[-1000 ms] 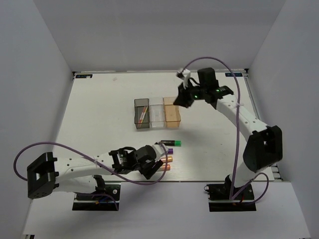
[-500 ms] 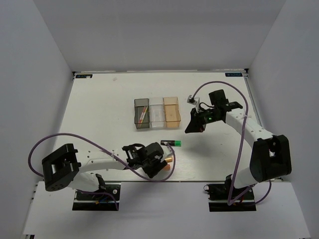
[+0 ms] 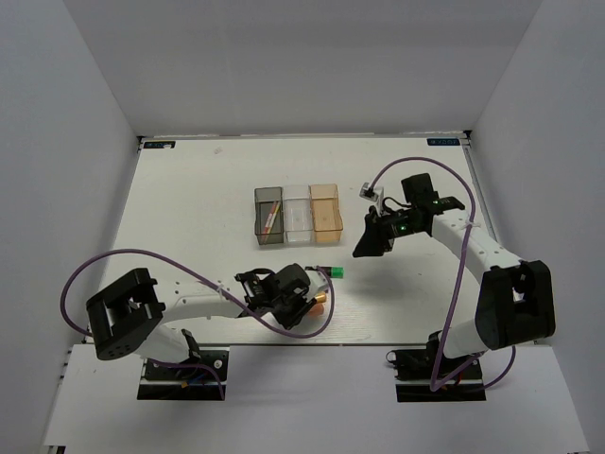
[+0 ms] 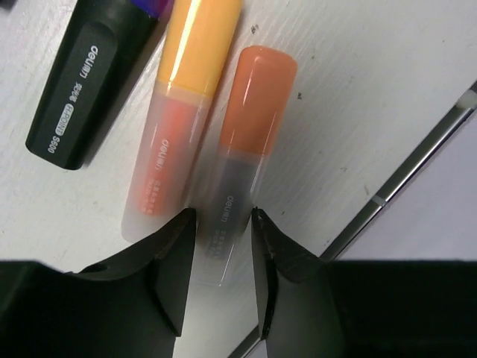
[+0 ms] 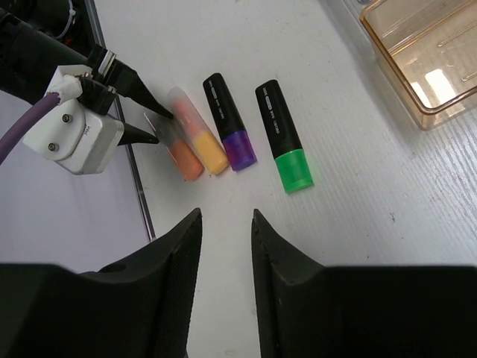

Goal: Sort the stationery into containers
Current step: Pick up the pen from the center of the board.

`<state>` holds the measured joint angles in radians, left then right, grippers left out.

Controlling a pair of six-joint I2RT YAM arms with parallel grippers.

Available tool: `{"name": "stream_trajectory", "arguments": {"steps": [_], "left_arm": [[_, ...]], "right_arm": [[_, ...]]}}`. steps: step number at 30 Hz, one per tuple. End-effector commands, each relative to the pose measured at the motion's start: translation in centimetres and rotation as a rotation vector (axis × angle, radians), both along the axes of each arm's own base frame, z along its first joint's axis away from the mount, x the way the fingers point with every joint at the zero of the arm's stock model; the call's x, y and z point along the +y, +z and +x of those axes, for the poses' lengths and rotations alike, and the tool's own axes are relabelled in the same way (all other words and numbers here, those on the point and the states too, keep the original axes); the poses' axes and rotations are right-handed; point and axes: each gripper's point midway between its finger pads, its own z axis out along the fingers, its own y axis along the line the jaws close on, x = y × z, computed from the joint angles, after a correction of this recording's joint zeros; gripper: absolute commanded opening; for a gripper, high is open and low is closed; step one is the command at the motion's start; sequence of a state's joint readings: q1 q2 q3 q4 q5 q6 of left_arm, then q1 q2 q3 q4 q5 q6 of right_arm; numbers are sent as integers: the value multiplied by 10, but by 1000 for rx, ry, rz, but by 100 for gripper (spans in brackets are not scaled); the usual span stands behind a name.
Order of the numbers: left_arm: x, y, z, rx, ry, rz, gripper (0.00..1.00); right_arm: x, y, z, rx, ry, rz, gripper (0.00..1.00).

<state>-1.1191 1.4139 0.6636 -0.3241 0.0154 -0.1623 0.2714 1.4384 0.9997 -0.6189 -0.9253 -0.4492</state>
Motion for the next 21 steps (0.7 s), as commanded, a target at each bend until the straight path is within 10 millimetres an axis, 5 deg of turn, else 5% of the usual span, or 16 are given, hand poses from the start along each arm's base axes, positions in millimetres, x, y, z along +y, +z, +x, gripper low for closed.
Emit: {"name": "stream_trajectory", "arguments": {"steps": [1, 4, 6, 9, 16, 21], "left_arm": [[16, -21, -10, 24, -3, 64, 46], [23, -28, -12, 16, 10, 95, 39], [26, -31, -16, 22, 11, 101, 23], [18, -19, -21, 8, -9, 66, 13], [-4, 53, -18, -73, -44, -75, 3], [-8, 109, 13, -148, 30, -202, 2]], "right_arm": [[2, 15, -1, -40, 11, 48, 38], [1, 15, 0, -33, 7, 52, 44], [0, 13, -3, -22, 15, 41, 56], [-3, 11, -11, -13, 63, 33, 63], [-4, 11, -28, -52, 209, 72, 53], [-3, 11, -31, -28, 223, 85, 50]]}}
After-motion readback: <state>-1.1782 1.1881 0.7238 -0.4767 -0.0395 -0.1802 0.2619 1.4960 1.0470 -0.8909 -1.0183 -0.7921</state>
